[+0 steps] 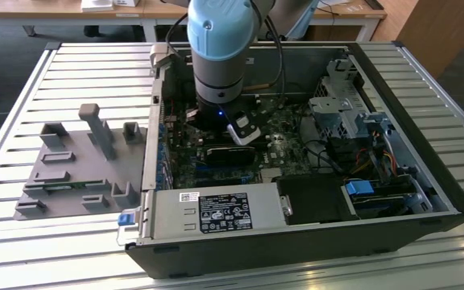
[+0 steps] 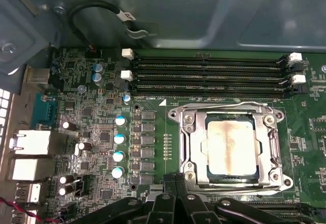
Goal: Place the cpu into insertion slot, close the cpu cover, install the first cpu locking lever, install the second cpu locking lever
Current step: 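Install the second cpu locking lever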
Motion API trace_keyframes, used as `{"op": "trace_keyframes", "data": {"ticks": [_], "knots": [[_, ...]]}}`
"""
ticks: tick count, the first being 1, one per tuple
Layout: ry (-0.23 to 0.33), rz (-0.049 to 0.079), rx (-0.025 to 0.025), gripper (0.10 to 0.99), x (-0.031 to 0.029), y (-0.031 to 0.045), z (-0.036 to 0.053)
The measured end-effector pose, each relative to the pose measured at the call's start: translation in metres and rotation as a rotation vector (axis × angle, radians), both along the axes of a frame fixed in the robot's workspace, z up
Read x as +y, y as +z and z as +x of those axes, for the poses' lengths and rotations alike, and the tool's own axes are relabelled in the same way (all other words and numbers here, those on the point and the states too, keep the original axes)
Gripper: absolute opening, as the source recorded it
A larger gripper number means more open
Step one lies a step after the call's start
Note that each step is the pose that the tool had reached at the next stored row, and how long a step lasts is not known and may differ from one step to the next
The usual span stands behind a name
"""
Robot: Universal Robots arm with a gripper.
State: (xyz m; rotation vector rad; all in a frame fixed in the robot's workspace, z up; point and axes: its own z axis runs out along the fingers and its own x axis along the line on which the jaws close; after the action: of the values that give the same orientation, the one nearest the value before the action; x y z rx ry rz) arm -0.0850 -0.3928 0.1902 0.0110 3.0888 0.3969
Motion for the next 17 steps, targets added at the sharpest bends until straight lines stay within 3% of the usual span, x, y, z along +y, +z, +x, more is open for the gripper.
{"op": "trace_keyframes", "data": {"ticks": [17], "knots": [[0.000, 0.003, 0.0000, 0.106, 0.0000, 0.0065, -0.0002]]}}
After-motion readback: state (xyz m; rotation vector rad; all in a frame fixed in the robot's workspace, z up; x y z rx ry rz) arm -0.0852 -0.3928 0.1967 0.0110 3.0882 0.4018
